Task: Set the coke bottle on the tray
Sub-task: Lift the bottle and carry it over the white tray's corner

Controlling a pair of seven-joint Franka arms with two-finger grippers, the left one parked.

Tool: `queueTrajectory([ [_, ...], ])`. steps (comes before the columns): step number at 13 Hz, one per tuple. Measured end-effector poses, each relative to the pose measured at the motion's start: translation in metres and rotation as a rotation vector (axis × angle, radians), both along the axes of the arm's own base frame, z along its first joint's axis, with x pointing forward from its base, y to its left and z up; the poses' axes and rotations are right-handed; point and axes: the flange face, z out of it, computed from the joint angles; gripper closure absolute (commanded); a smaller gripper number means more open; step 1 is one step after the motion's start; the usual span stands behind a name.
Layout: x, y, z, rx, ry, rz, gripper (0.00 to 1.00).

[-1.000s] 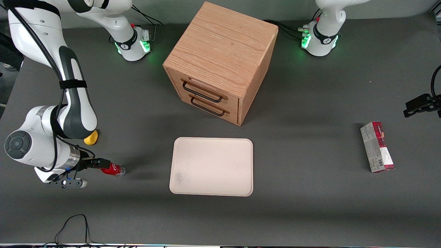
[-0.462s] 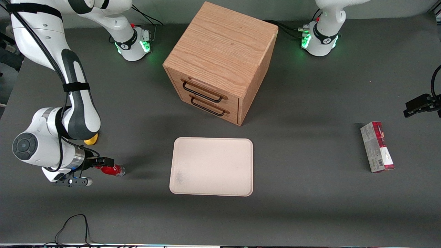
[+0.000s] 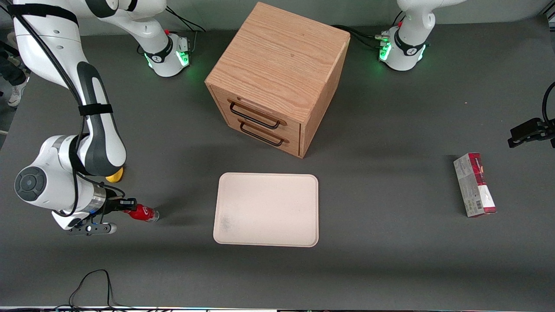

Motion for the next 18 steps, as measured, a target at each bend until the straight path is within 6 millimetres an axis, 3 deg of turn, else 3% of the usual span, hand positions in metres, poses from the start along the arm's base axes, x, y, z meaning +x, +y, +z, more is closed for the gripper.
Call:
queueTrajectory([
  [2,0.006,0.003,0.015,0.002,-0.028,0.005,0.98],
  [4,0.014,0.013,0.051,0.004,-0.018,0.024,0.97],
  [6,0.016,0.028,0.117,-0.006,0.021,0.061,0.96],
  [8,0.006,0.059,0.186,-0.002,0.029,0.106,0.94],
  [10,-0.005,0.102,0.224,-0.002,0.012,0.136,0.92],
  [12,-0.016,0.165,0.222,-0.003,0.007,0.137,0.89],
  [14,-0.018,0.228,0.196,0.011,-0.013,0.138,0.89],
  [16,-0.009,0.269,0.149,0.025,-0.035,0.142,0.89],
  [18,0.007,0.285,0.091,0.030,-0.054,0.151,0.87],
])
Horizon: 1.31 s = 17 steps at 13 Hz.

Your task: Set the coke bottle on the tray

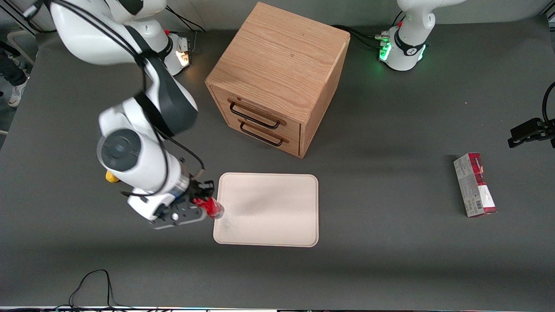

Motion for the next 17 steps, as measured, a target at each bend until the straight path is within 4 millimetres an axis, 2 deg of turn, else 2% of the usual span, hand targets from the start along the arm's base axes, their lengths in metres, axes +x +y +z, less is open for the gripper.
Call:
queueTrajectory([
  [2,0.014,0.003,-0.054,0.016,-0.005,-0.002,0.82],
  [4,0.018,0.004,-0.082,0.022,0.001,-0.004,0.79],
  [5,0.019,0.004,-0.085,0.022,0.002,-0.004,0.52],
  [6,0.019,0.004,-0.085,0.022,0.002,-0.005,0.01],
  [11,0.022,0.005,-0.081,0.041,-0.027,-0.057,0.00],
  [13,0.024,0.003,-0.068,0.052,-0.053,-0.066,0.00],
  [15,0.023,-0.006,-0.028,0.048,-0.077,-0.078,0.00],
  [17,0.012,-0.030,0.027,0.019,-0.057,-0.108,0.00],
])
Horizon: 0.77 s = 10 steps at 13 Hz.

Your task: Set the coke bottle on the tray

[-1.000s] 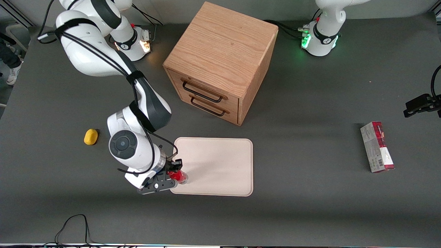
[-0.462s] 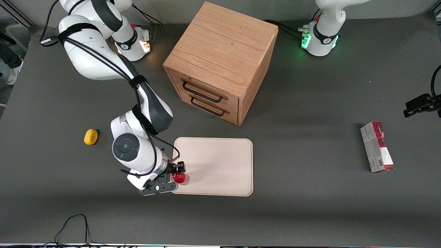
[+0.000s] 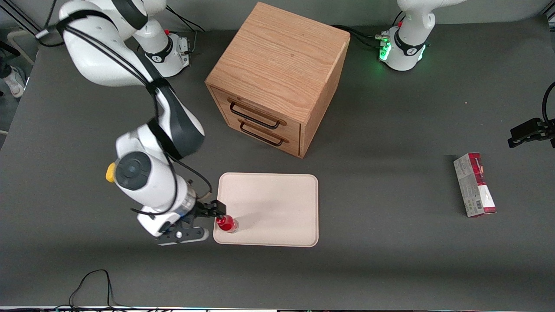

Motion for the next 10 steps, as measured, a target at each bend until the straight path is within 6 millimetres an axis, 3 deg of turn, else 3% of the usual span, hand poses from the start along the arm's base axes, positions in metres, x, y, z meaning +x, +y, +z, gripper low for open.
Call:
queueTrajectory([
  [2,-0.014,-0.047,0.050,0.011,0.031,-0.080,0.00],
  [4,-0.036,-0.110,0.084,0.021,0.049,-0.153,0.00],
  [6,-0.072,-0.160,0.104,0.001,0.065,-0.198,0.00],
  [10,-0.145,-0.209,0.123,-0.012,0.089,-0.196,0.00],
])
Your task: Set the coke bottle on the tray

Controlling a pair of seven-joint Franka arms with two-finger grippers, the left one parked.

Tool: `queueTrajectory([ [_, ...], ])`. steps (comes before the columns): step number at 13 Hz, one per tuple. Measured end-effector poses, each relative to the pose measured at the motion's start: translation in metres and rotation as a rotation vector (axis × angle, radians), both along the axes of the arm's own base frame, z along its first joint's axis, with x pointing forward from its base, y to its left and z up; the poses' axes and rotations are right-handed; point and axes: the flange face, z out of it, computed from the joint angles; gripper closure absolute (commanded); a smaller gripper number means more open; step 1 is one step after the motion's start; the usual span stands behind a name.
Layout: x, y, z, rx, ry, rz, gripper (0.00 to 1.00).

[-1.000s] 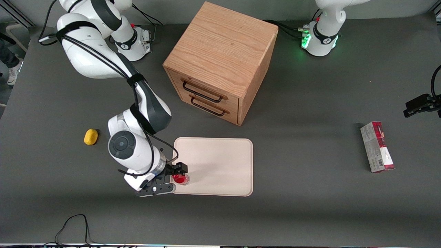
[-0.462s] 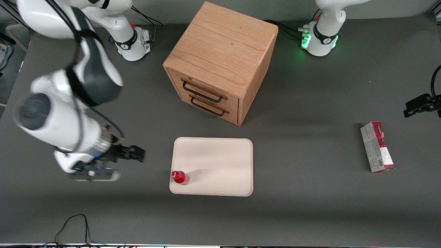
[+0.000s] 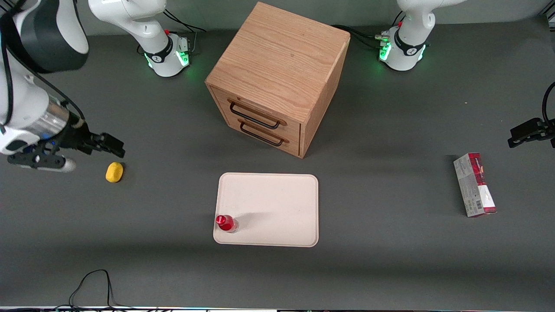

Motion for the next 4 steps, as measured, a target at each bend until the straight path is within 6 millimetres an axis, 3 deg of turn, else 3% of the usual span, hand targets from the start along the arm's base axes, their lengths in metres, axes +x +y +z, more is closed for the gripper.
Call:
queueTrajectory([
  [2,-0.013,-0.027,0.002,0.002,0.010,0.013,0.00],
  [4,-0.014,-0.034,-0.001,0.000,0.016,0.011,0.00],
])
